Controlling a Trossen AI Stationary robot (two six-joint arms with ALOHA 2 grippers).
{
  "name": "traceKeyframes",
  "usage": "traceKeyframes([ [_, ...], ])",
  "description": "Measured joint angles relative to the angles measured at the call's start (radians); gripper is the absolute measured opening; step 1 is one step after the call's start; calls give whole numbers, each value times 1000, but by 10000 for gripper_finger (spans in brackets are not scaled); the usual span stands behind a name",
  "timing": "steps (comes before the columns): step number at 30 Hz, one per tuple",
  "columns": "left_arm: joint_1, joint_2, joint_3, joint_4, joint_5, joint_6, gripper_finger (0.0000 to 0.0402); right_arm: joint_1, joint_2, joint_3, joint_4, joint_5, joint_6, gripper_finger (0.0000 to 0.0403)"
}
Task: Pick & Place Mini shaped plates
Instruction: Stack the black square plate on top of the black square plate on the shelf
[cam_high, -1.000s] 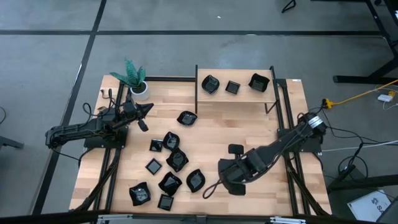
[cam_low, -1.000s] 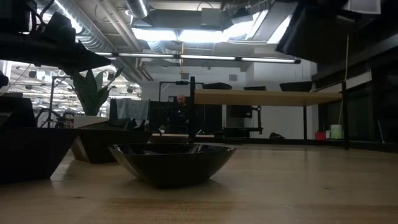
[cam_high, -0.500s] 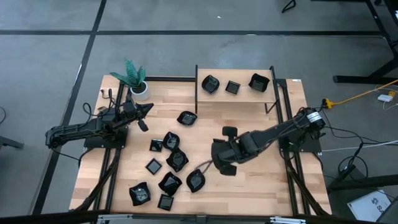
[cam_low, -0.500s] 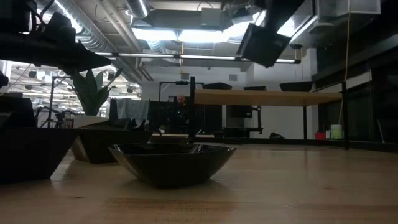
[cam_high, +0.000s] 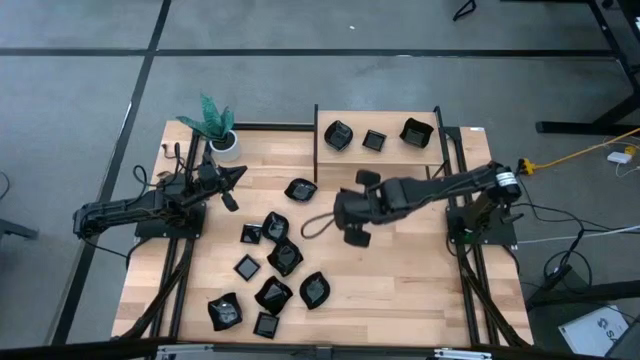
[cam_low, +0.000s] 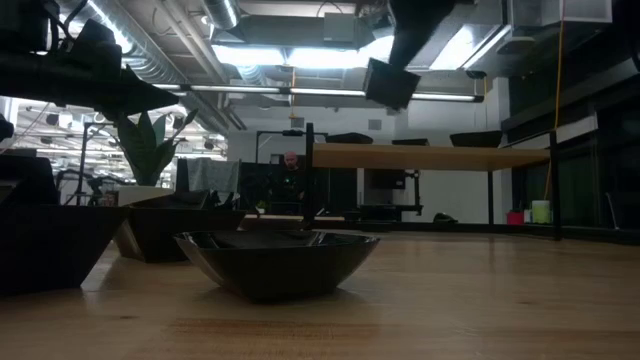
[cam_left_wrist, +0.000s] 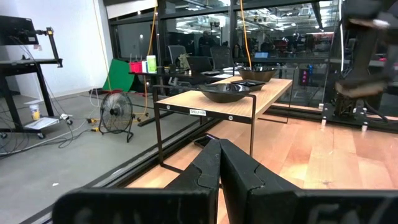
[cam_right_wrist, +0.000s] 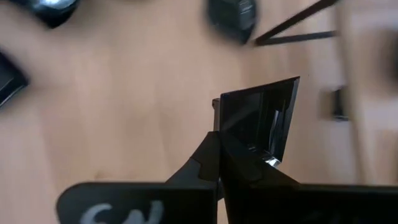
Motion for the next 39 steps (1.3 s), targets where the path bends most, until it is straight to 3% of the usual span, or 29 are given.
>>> traceKeyframes([
  [14,0,0,0,0,0,0,4,-186,-4,136,-98,159,-97,3],
  [26,0,0,0,0,0,0,4,-342,-2,35,-154,185,-66,3],
  [39,0,0,0,0,0,0,4,-470,-2,-44,-83,168,-129,3],
])
